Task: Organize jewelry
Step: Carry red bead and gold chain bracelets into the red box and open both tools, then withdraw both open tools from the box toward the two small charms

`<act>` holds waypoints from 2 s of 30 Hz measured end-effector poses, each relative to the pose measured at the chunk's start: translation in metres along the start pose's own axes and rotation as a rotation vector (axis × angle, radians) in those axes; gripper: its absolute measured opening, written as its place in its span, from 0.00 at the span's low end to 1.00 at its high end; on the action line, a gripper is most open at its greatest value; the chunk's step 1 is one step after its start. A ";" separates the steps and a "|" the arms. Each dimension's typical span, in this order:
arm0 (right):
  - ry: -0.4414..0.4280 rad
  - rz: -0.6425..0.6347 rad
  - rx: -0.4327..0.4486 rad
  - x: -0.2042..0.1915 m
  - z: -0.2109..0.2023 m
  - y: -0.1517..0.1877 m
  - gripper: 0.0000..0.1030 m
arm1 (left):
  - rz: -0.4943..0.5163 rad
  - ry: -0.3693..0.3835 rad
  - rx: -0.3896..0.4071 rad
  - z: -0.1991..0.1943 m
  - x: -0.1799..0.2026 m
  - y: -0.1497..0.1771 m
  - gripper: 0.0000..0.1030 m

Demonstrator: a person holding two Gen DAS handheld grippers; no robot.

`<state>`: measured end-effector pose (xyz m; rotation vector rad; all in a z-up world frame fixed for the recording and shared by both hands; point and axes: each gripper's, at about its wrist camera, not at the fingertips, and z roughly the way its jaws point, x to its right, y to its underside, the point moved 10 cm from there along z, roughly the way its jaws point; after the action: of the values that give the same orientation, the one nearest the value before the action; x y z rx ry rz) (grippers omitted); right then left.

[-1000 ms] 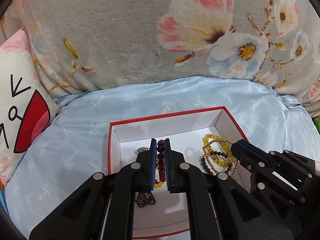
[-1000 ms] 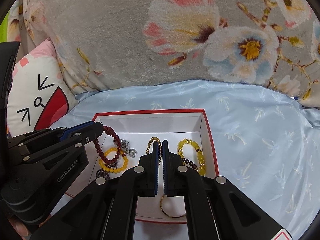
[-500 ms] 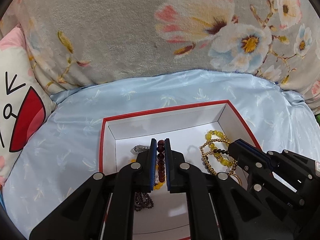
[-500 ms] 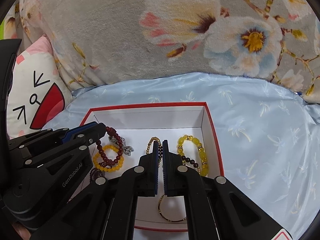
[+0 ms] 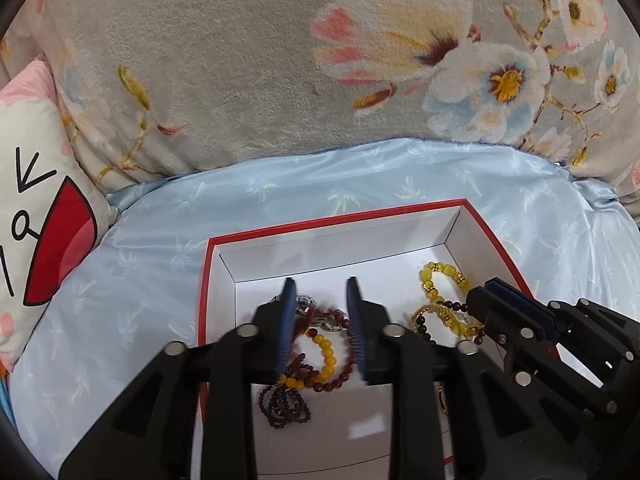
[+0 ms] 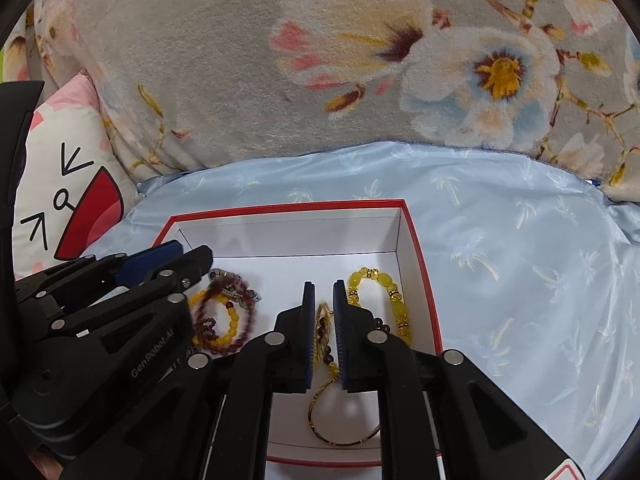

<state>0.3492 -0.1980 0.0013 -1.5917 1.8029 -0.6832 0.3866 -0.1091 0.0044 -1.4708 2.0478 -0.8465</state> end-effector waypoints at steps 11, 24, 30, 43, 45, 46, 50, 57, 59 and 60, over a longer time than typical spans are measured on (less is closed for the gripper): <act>-0.005 0.021 0.004 0.007 -0.009 0.003 0.21 | 0.012 -0.007 0.004 -0.006 0.005 0.000 0.29; -0.011 0.020 0.018 0.005 -0.031 0.007 0.21 | 0.010 -0.011 0.016 -0.029 0.009 0.003 0.29; -0.004 0.009 0.032 0.004 -0.048 0.011 0.29 | 0.017 -0.009 0.020 -0.042 0.011 0.007 0.29; 0.022 0.013 -0.026 0.019 -0.101 0.092 0.30 | 0.014 -0.007 0.008 -0.086 0.003 0.057 0.36; 0.032 0.011 -0.051 0.020 -0.108 0.115 0.31 | 0.018 -0.019 0.006 -0.092 0.001 0.070 0.36; 0.031 0.015 -0.063 0.020 -0.111 0.126 0.31 | 0.012 -0.014 -0.001 -0.096 0.000 0.078 0.36; 0.021 0.016 -0.102 0.013 -0.120 0.160 0.31 | -0.001 -0.004 -0.033 -0.105 0.000 0.111 0.36; 0.012 -0.004 -0.136 -0.003 -0.120 0.195 0.31 | -0.037 0.007 -0.105 -0.109 -0.003 0.165 0.36; 0.004 0.003 -0.144 -0.004 -0.118 0.199 0.31 | -0.043 0.009 -0.112 -0.110 -0.002 0.173 0.36; -0.002 0.011 -0.147 -0.004 -0.116 0.201 0.31 | -0.050 0.010 -0.117 -0.110 -0.002 0.177 0.36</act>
<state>0.1299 -0.1694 -0.0683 -1.6753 1.8967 -0.5543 0.1955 -0.0431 -0.0459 -1.5897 2.1076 -0.7663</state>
